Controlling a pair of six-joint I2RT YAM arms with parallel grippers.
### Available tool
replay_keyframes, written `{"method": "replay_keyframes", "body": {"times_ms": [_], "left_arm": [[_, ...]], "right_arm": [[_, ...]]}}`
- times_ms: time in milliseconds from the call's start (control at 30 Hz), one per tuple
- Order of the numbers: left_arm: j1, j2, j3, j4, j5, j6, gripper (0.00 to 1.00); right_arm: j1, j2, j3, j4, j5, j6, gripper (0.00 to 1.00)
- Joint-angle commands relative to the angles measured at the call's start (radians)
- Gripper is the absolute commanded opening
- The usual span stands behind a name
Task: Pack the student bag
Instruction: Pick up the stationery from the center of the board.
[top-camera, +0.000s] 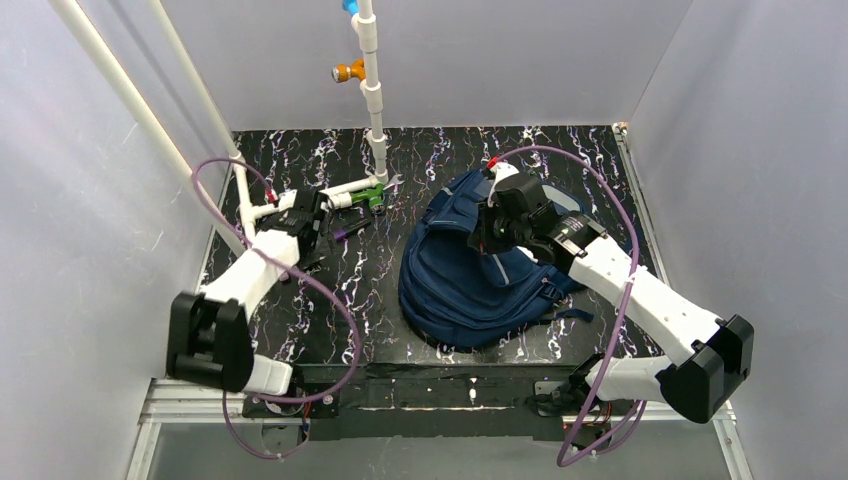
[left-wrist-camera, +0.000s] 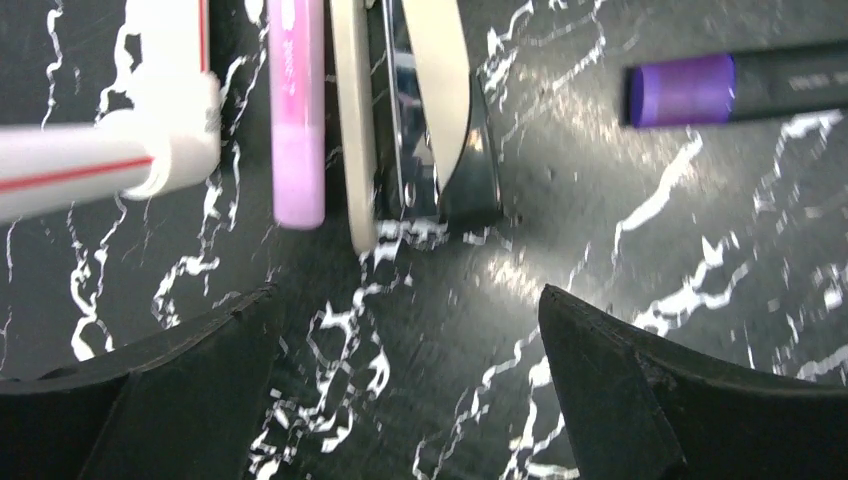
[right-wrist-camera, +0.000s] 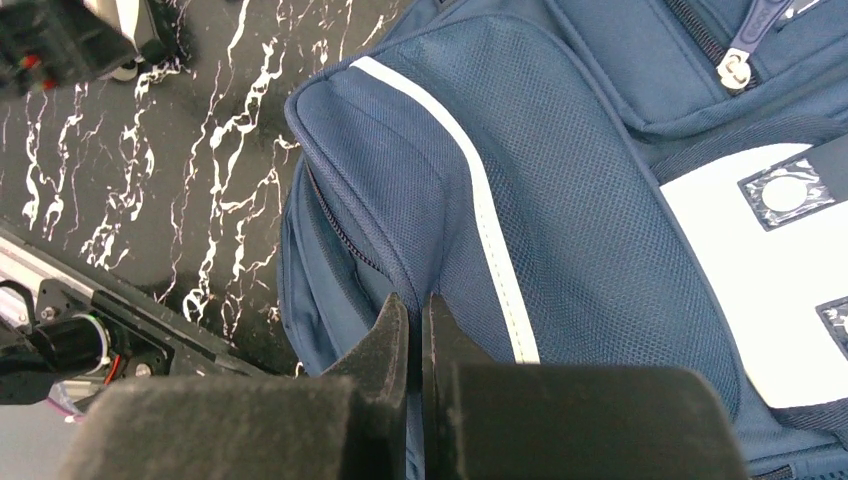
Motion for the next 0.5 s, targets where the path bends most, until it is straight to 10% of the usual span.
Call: {"method": "replay_keyframes", "body": {"times_ms": [0,467], "left_arm": [[0.044,0.165,0.128,0.014,-0.081,-0.046,0.98],[0.118,0.421,0.300,-0.036,-0.038,-0.039,0.98]], "right_arm": [[-0.012,-0.060,-0.015,0.160,-0.047,0.014,0.01],[-0.046,-0.108,-0.033,0.159,-0.060,0.007,0.01]]}}
